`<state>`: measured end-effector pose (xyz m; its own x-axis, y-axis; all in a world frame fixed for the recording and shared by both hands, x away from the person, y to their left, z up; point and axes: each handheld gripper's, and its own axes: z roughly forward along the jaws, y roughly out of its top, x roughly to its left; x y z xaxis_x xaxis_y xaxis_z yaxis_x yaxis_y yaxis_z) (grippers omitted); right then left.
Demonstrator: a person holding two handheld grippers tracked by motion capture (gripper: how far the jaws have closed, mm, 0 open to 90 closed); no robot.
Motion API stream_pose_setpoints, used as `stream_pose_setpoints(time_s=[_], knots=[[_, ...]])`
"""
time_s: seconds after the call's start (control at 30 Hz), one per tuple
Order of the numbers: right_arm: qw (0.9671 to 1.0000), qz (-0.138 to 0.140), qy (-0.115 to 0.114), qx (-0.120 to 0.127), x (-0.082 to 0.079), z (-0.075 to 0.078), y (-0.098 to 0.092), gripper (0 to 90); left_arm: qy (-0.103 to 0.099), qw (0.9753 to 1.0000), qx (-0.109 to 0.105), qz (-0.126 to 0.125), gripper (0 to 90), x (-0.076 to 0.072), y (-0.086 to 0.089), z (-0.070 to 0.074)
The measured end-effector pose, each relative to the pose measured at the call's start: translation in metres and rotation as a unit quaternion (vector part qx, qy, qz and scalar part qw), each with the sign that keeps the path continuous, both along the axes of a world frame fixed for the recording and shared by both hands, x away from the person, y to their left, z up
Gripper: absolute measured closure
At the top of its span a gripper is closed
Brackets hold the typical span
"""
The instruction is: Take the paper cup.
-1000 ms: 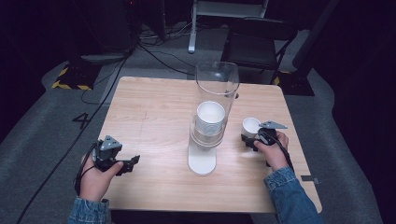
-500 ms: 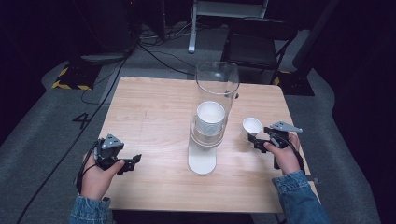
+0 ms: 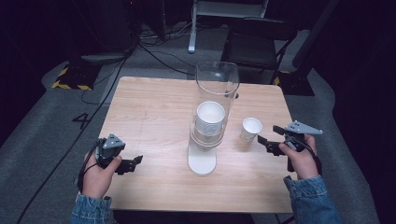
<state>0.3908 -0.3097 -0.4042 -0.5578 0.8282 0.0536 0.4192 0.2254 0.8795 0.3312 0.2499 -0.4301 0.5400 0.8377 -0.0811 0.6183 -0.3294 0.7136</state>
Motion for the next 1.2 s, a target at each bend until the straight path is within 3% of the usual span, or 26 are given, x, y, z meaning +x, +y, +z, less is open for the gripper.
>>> stream_pose_setpoints(time_s=[0.27,0.47,0.73,0.97,1.2], knots=[[0.9997,-0.024,-0.010,0.003,-0.008,0.012,-0.028,17.0,0.002,1.0000,-0.006,0.002,17.0,0.003,0.003,0.001],[0.9999,-0.006,0.012,-0.009,-0.010,0.010,-0.047,16.6,0.001,1.0000,-0.007,0.001,17.0,0.005,0.004,0.000],[0.9991,-0.031,0.026,-0.012,-0.007,0.000,-0.068,16.7,0.004,0.9999,-0.011,0.009,17.0,0.007,0.009,-0.002],[0.9987,-0.032,0.040,0.001,-0.002,-0.010,-0.078,18.2,0.005,0.9999,-0.012,0.006,17.2,0.007,0.012,-0.003],[0.9991,-0.029,0.031,-0.001,-0.002,-0.009,-0.076,17.6,0.004,0.9999,-0.010,0.002,17.2,0.007,0.011,-0.002]])
